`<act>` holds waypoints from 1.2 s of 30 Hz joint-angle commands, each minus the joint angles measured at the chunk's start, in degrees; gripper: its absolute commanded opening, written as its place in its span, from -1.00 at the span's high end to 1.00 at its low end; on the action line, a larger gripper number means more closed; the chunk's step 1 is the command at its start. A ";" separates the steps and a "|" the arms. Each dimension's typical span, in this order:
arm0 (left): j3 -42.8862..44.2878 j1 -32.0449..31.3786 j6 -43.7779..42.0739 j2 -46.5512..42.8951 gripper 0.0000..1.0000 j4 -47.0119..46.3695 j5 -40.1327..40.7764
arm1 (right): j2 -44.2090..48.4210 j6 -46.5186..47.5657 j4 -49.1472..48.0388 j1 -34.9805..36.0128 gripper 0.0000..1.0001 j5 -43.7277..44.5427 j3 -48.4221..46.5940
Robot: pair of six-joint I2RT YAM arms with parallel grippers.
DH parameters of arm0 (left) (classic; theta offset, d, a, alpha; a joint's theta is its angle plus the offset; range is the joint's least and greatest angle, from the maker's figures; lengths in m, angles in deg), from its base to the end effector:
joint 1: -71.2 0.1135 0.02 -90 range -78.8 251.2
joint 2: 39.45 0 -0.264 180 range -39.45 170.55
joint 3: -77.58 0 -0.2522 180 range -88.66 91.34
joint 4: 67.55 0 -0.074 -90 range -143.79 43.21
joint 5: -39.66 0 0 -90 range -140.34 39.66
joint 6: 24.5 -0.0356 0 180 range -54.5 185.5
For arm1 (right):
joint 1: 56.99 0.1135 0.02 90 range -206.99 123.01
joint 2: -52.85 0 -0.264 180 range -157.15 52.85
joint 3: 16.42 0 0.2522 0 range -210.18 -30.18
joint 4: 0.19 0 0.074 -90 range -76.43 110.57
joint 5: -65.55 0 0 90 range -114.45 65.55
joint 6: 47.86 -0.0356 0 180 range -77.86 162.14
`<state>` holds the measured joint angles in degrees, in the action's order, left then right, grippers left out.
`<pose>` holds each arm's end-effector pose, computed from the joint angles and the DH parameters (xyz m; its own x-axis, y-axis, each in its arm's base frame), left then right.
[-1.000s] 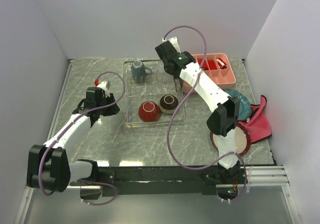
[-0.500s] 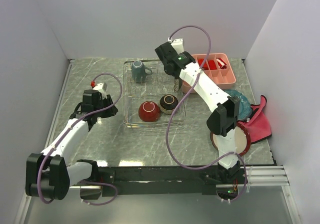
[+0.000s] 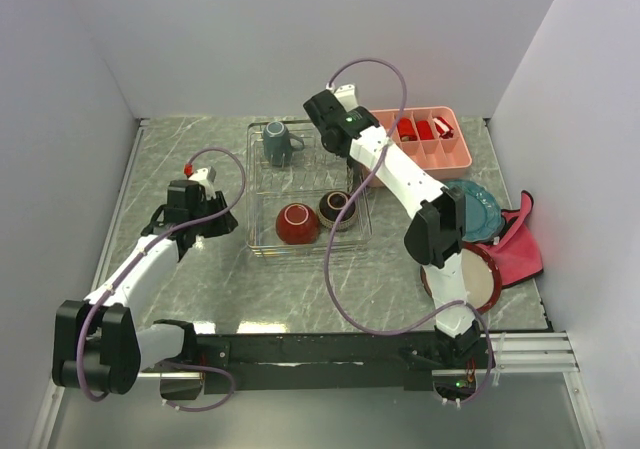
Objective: Load the mixed dishes into the dish rack
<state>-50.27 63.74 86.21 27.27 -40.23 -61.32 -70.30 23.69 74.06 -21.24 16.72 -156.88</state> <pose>0.2379 -0.0380 0.2198 -0.7141 -0.2566 -0.6514 0.0166 0.9239 -0.3822 0.3871 0.2498 0.3251 -0.6922 -0.2047 -0.6921 0.0745 0.9335 -0.3507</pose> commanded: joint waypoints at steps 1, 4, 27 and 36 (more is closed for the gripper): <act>1.25 0.34 0.73 0.17 0.26 -2.13 -1.67 | 0.89 4.13 -3.97 0.29 0.06 3.31 -4.00; 0.90 0.35 1.00 0.43 0.26 -3.01 -2.20 | 2.65 5.53 -4.85 1.17 -0.41 2.43 -4.18; 16.97 3.60 -1.73 0.17 -0.46 0.32 -1.21 | 37.53 15.02 -8.46 -19.79 -1.00 -20.58 31.93; 19.96 -7.97 -4.89 0.86 -0.52 -8.64 -28.64 | 50.01 32.50 -7.40 -35.65 -0.93 -42.55 51.36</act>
<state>-33.85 64.19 84.49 27.82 -43.40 -75.22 -29.89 46.50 65.78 -54.77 -13.90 -109.62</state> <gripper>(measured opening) 0.757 0.965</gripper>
